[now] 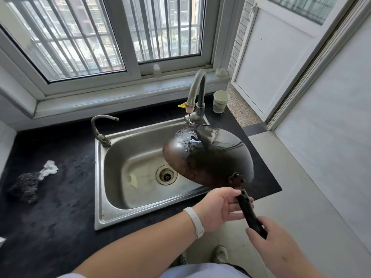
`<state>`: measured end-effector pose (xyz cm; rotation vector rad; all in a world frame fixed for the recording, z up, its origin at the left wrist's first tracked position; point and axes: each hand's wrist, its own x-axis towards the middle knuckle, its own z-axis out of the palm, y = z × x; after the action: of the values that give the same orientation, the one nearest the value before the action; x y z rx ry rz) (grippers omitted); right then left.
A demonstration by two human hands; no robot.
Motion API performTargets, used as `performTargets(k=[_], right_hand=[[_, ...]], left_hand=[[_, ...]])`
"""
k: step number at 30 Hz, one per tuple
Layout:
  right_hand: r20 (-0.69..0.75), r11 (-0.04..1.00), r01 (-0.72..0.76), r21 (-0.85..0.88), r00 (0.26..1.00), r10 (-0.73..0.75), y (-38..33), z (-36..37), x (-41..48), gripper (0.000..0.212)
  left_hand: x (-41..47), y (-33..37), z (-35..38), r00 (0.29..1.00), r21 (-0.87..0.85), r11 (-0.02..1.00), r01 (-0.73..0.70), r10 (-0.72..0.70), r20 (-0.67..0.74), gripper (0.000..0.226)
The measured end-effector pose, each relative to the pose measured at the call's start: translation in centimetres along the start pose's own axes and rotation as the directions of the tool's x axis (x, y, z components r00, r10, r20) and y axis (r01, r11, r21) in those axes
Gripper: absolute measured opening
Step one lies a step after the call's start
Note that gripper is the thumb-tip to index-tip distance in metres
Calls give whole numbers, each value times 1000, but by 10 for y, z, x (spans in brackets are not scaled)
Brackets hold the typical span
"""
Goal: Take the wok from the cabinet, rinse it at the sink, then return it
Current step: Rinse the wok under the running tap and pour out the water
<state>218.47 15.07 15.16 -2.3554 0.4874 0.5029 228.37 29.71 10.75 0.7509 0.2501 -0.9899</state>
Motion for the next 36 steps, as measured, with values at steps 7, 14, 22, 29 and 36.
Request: performTargets(k=[7,14,22,29,36], right_hand=[[73,996,84,14,994,-85,-11,5,10,10],[220,985,130,109,963,-152,-24,5,38,5],[426,933,-22,358,894,-143,-34,5,76,14],[496,882,-170,439,865,-81,-21,2,103,15],[562,828,-261,497,824,-78,9,-4,124,29]], left_hand=[[-15,5,-12,997,-15,999,-45,44,-60,44],[-15,20,-22,971,47,995,-89,98,-220,31],[3,32,-23,894,132,977,-170,209,-395,27],[30,36,-20,877,146,976,-162,210,-431,24],[57,29,-15,869,178,978,-112,183,-460,17]])
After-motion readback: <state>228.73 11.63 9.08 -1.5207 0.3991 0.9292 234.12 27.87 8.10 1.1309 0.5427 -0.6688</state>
